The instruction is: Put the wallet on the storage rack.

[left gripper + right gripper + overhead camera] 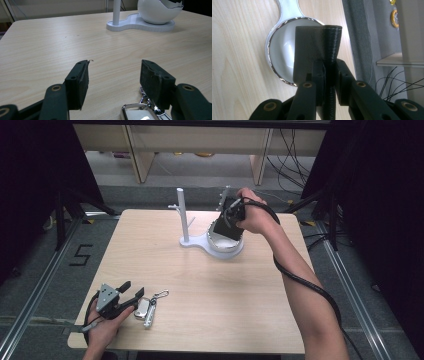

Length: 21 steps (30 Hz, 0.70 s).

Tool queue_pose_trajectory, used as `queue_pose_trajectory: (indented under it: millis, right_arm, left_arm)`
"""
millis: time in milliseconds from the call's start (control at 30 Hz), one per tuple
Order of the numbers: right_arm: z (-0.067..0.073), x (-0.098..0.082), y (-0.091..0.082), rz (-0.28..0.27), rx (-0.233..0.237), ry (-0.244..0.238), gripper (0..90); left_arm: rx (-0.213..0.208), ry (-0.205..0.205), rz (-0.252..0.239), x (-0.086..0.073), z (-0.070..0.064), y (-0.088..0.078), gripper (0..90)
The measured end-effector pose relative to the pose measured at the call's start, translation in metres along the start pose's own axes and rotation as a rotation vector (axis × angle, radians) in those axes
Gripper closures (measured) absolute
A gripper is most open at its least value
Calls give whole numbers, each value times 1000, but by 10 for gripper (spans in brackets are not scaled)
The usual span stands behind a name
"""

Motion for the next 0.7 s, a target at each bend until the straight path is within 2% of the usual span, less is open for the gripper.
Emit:
queue_pose_trajectory:
  millis: [33,100,200,233,267,300,333,367,433,467,567,600,633,667,700]
  right_arm:
    - [0,0,1,-4,5,-4,808]
    - [2,2,1,13,15,21,808]
    - [0,3,6,-10,1,-35,807]
    - [2,4,7,-3,18,-8,808]
    - [0,4,9,-12,6,-36,807]
    - [3,5,9,3,27,-5,807]
    - [1,5,11,-7,12,-38,807]
    - [3,5,14,1,27,-29,806]
    - [3,5,15,-2,24,-35,805]
    - [5,5,16,6,42,-11,804]
    - [6,5,19,2,46,-9,803]
    - [7,5,20,11,60,14,802]
    - [6,4,22,0,55,-4,802]
    - [7,5,22,9,68,11,801]
    - [7,5,24,3,66,0,799]
  left_arm:
    - [3,3,6,0,0,0,398]
    - [2,4,6,0,0,0,398]
    - [0,3,2,0,0,0,398]
    - [-2,1,0,0,0,0,398]
    - [-1,0,0,0,0,0,398]
    - [0,3,2,0,1,0,398]
    - [1,2,2,0,1,0,398]
    - [1,1,3,0,1,0,398]
    - [6,1,7,0,0,-1,398]
    - [4,1,6,0,0,-1,398]
    - [3,0,7,0,0,0,398]
    - [3,-1,7,0,0,0,398]
    - [3,0,6,0,0,0,398]
    - [2,-1,6,0,0,0,399]
    - [3,-1,6,0,0,0,398]
Point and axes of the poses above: each handheld gripper's, and its own axes: y roughly forward along the jaws, x roughly out of its top, z roughly to its left, the point moved 2 cm from there along y, roughly forward along the jaws, and after that the axes turned 14 degrees about -y, right-handed, at the moved point
